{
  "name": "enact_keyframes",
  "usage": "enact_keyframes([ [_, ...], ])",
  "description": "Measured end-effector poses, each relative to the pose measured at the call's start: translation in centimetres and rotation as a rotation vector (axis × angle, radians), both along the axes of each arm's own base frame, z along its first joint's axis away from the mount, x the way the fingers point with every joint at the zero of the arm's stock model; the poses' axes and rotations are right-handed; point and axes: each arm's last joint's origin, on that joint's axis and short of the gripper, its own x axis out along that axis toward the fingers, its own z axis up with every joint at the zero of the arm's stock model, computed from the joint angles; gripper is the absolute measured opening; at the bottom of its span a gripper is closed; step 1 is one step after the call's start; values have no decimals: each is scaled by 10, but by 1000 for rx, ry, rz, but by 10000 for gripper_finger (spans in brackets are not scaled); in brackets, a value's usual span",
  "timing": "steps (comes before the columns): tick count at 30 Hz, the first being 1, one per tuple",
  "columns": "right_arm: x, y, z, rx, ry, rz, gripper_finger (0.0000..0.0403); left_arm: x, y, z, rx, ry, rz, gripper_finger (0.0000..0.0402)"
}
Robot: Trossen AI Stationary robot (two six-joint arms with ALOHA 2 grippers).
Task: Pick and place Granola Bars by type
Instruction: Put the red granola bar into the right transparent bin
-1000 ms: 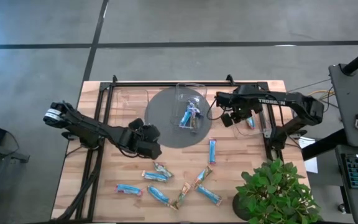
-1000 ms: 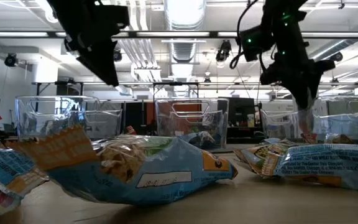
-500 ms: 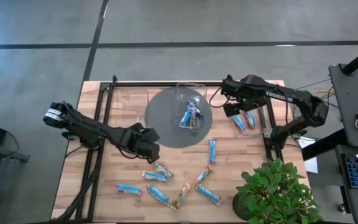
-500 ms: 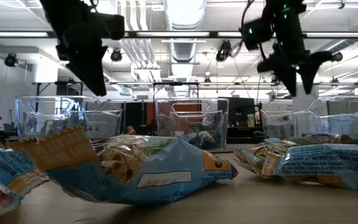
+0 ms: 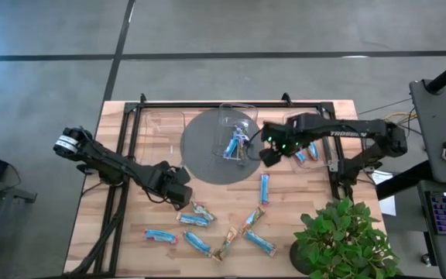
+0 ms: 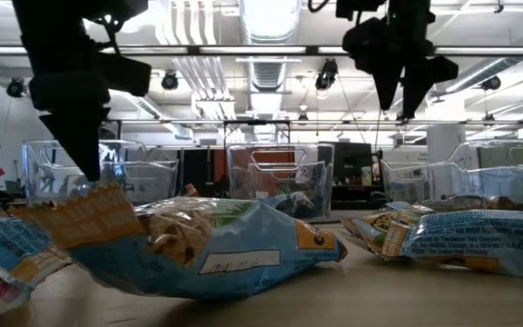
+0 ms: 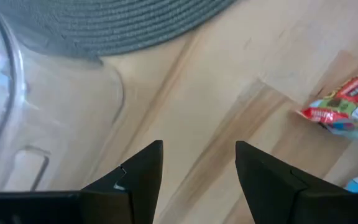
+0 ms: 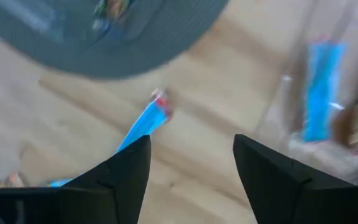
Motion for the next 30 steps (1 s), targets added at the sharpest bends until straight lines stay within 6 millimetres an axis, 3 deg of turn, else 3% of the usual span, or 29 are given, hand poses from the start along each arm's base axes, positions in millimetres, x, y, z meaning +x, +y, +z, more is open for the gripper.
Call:
enact_keyframes([
  [10,48,47,-69,133,160,119,222,-5,-12,0,-25,-17,23,184],
  [16,66,59,-108,146,223,158,221,-7,-17,0,-38,-25,51,184],
  [21,70,58,-123,147,187,129,221,-11,-22,-3,-52,-21,71,184],
  [30,53,59,-149,171,222,44,221,-15,-23,-7,-58,-6,80,184],
])
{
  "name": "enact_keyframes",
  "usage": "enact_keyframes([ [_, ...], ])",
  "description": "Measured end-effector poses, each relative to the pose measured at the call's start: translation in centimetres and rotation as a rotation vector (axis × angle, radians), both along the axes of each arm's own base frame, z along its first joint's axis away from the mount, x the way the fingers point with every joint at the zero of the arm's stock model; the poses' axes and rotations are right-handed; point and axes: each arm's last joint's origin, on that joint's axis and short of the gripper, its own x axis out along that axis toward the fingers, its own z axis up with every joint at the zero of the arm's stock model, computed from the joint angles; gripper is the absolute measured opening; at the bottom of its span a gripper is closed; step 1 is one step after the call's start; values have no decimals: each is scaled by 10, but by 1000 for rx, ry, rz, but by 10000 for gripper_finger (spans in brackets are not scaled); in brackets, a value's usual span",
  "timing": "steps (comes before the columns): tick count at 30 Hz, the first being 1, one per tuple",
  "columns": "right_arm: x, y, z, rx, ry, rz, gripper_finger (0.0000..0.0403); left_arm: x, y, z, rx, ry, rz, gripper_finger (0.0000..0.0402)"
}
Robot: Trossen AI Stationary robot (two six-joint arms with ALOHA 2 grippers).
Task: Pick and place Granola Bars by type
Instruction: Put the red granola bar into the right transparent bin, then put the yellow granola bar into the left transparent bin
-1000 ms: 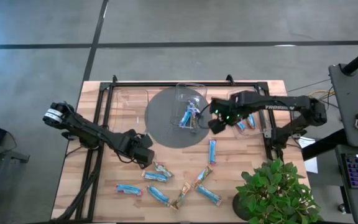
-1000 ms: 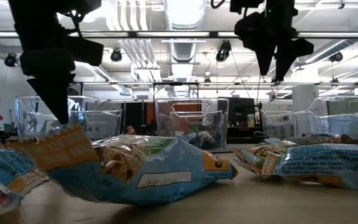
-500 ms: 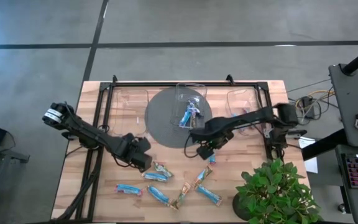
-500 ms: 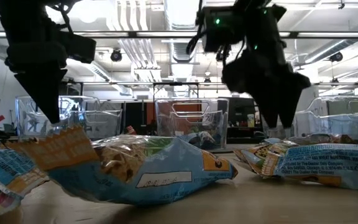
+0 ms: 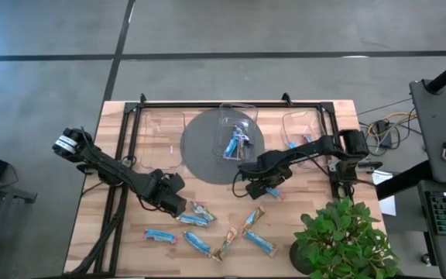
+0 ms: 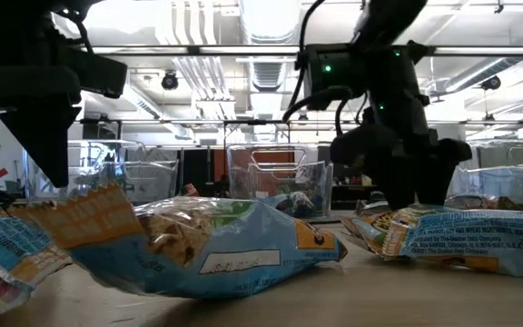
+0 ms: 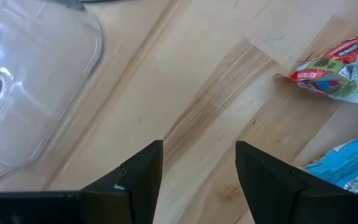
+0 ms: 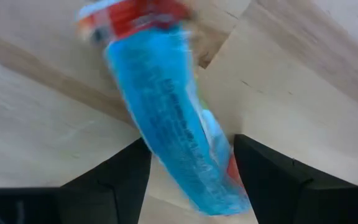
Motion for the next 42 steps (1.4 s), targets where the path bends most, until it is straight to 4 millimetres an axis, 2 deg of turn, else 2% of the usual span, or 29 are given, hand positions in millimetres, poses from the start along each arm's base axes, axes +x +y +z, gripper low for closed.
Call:
enact_keyframes([
  [5,0,2,-2,19,-22,8,202,0,0,0,3,1,-7,184],
  [11,-3,2,5,30,-53,64,108,-1,0,-1,5,4,-9,184],
  [13,-6,3,14,28,-80,71,76,-1,1,-1,5,2,-9,184],
  [15,-10,2,32,-9,-135,65,49,-2,1,0,5,1,-9,184],
  [19,-24,-3,72,-138,-253,-35,25,-2,2,0,3,-4,-8,183],
  [22,-46,-8,110,-252,-315,-131,32,-2,2,0,1,-8,-5,184],
  [24,-64,-14,128,-366,-298,-173,45,-1,3,0,3,-15,-1,184],
  [28,-108,-35,144,-479,-76,-270,69,0,5,0,11,-20,-5,183],
  [30,-125,-45,142,-489,37,-293,77,1,5,0,13,-27,-8,184],
  [32,-133,-55,135,-484,77,-316,83,2,6,1,17,-33,-15,184],
  [37,-138,-72,110,-444,117,-330,110,3,6,1,18,-42,-17,184],
  [42,-144,-76,93,-413,190,-333,154,3,5,1,-2,-42,4,184],
])
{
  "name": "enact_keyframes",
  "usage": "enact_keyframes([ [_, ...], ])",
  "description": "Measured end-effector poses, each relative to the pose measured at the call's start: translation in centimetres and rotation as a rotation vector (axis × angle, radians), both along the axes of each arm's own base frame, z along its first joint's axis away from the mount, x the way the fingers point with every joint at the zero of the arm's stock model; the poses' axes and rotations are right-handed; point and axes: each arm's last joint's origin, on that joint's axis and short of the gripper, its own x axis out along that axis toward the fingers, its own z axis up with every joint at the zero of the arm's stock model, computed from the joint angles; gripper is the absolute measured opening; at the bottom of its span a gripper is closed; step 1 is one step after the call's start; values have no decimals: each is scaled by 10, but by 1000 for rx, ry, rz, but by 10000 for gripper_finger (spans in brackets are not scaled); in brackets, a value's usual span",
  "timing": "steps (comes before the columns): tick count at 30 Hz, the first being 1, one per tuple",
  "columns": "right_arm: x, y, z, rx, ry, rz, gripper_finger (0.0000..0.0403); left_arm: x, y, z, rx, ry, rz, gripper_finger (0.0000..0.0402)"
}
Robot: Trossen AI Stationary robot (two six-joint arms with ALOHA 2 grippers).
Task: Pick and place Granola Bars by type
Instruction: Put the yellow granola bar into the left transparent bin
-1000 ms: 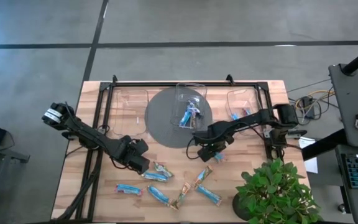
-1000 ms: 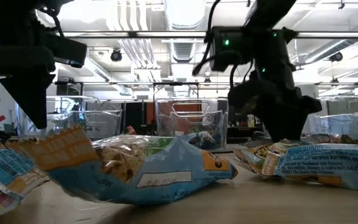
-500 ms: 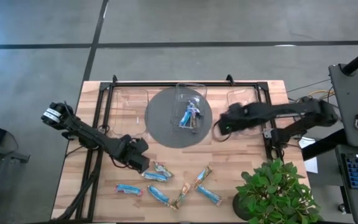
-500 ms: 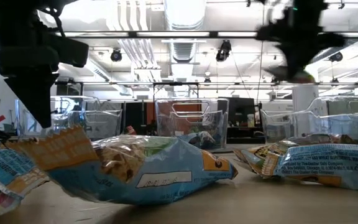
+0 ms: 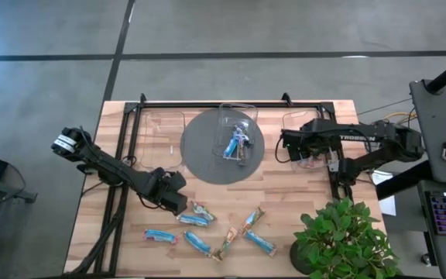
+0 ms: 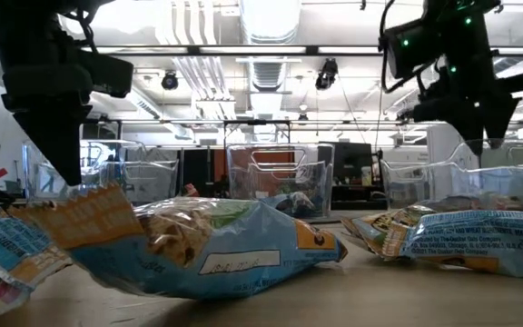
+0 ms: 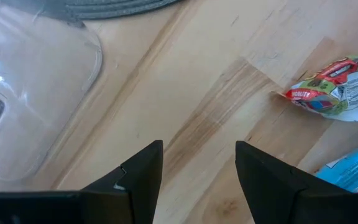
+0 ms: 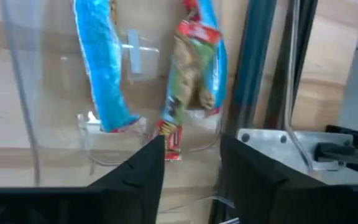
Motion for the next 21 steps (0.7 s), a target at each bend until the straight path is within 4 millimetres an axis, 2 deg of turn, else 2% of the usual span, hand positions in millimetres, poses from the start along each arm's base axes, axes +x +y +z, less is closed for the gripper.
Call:
enact_keyframes([
  [2,5,5,0,-1,-41,59,169,0,-1,0,-11,0,-2,184],
  [5,24,17,10,-32,-170,221,184,0,-5,1,-14,-11,-44,183],
  [10,54,47,37,-206,-367,525,195,0,-11,3,4,-13,-218,183],
  [14,72,71,51,-257,-523,767,196,-1,-14,4,47,0,-375,183],
  [17,85,91,52,-246,-621,909,196,0,-17,4,77,2,-491,183],
  [21,97,120,31,-90,-578,1161,196,1,-18,5,95,-11,-561,183],
])
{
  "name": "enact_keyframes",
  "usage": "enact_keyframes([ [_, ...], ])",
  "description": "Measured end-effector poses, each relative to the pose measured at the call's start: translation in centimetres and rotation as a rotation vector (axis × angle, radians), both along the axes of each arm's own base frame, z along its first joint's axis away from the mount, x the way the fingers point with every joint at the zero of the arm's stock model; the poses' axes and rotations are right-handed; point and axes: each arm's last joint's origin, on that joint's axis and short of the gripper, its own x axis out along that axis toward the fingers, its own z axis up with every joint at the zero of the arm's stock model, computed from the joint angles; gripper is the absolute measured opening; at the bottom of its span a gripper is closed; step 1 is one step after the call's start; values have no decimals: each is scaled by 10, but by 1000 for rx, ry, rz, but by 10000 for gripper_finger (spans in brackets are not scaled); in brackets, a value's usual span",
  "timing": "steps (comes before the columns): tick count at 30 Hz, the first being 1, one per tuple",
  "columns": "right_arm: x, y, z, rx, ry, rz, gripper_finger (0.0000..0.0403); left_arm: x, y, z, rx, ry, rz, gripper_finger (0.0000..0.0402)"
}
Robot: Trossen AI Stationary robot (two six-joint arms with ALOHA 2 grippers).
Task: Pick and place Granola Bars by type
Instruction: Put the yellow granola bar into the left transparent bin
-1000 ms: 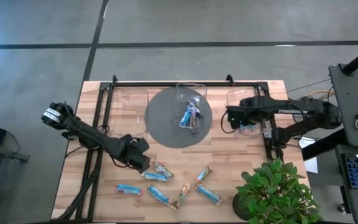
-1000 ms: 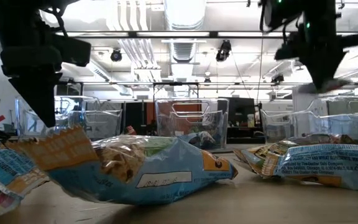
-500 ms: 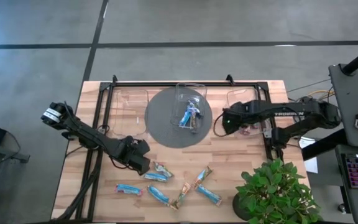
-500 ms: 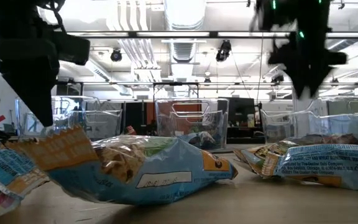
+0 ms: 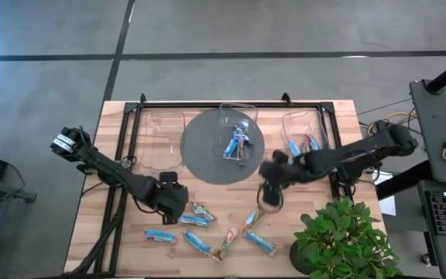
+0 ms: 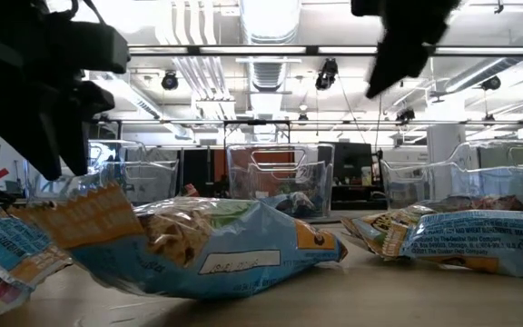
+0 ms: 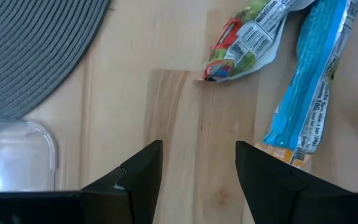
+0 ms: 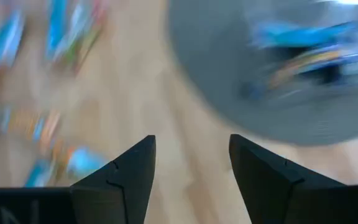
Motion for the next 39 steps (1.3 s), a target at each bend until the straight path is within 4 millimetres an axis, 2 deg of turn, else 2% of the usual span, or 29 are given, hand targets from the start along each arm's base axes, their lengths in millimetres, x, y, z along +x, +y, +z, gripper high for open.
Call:
enact_keyframes([
  [4,9,26,-29,-32,128,206,196,1,0,0,-9,-9,9,183],
  [8,22,42,-51,-74,216,323,196,1,-1,0,-23,-15,35,183],
  [20,55,68,-80,-123,343,712,196,-1,-3,0,-46,-12,58,183],
  [28,67,75,-107,-87,403,795,196,-1,-3,0,-45,-10,58,183],
  [32,69,75,-120,-78,444,778,191,-1,-3,0,-46,-9,64,183],
  [35,71,76,-121,-73,455,755,169,-1,-3,0,-47,-8,66,183],
  [39,72,74,-117,-64,439,727,117,-1,-3,0,-46,-8,66,183],
])
